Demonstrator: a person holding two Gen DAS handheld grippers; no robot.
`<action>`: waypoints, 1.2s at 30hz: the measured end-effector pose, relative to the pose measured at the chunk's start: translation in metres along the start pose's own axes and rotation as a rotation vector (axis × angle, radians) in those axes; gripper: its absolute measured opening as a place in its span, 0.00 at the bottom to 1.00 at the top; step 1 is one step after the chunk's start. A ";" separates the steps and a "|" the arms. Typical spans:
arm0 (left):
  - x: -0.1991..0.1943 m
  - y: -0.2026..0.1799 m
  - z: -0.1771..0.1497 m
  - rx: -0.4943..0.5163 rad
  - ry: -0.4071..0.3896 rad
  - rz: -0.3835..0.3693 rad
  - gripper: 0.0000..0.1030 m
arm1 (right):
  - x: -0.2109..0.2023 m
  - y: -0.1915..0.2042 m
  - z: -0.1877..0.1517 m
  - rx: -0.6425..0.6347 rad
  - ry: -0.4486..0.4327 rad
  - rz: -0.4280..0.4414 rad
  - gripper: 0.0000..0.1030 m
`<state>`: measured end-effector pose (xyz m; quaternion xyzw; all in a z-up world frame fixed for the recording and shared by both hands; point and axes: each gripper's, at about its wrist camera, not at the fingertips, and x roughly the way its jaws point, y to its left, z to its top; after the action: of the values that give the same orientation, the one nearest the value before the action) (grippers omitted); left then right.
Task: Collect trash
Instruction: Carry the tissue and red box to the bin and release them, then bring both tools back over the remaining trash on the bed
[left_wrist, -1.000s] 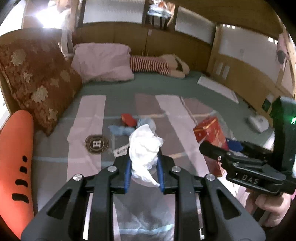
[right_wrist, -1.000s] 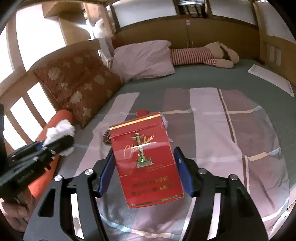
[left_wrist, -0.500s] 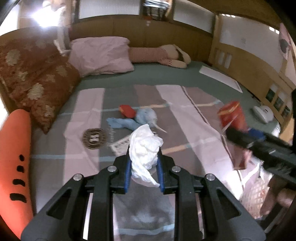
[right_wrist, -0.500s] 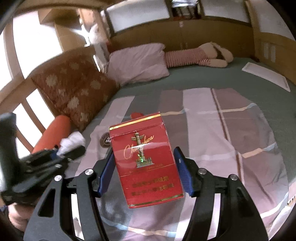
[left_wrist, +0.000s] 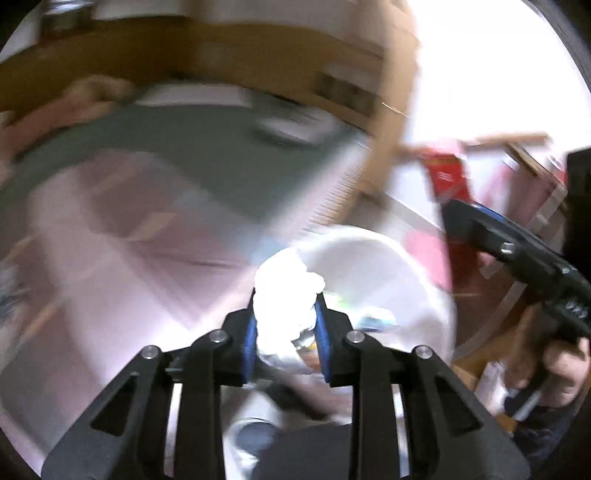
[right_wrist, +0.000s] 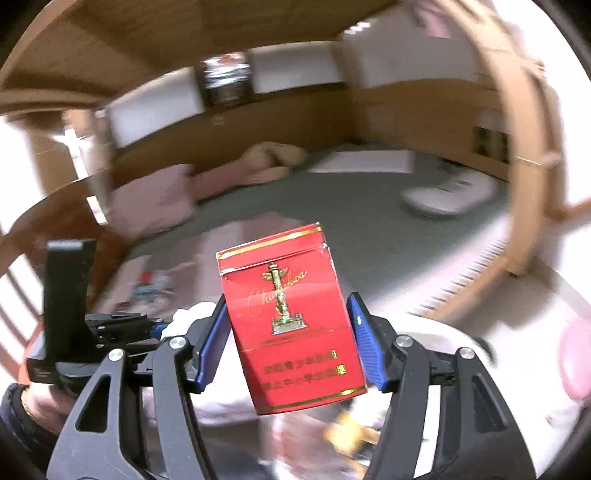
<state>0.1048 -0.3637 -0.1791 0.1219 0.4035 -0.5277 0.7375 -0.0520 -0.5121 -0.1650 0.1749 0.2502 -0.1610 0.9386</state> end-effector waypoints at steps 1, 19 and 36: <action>0.019 -0.017 0.005 0.015 0.043 -0.038 0.35 | -0.003 -0.014 -0.003 0.027 0.003 -0.024 0.60; -0.142 0.197 -0.050 -0.351 -0.127 0.513 0.96 | 0.077 0.137 0.016 -0.081 0.056 0.234 0.87; -0.193 0.340 -0.148 -0.548 -0.090 0.744 0.97 | 0.214 0.323 -0.006 -0.206 0.199 0.406 0.87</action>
<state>0.3111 -0.0031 -0.2184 0.0358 0.4245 -0.1059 0.8985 0.2472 -0.2692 -0.2024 0.1401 0.3164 0.0754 0.9352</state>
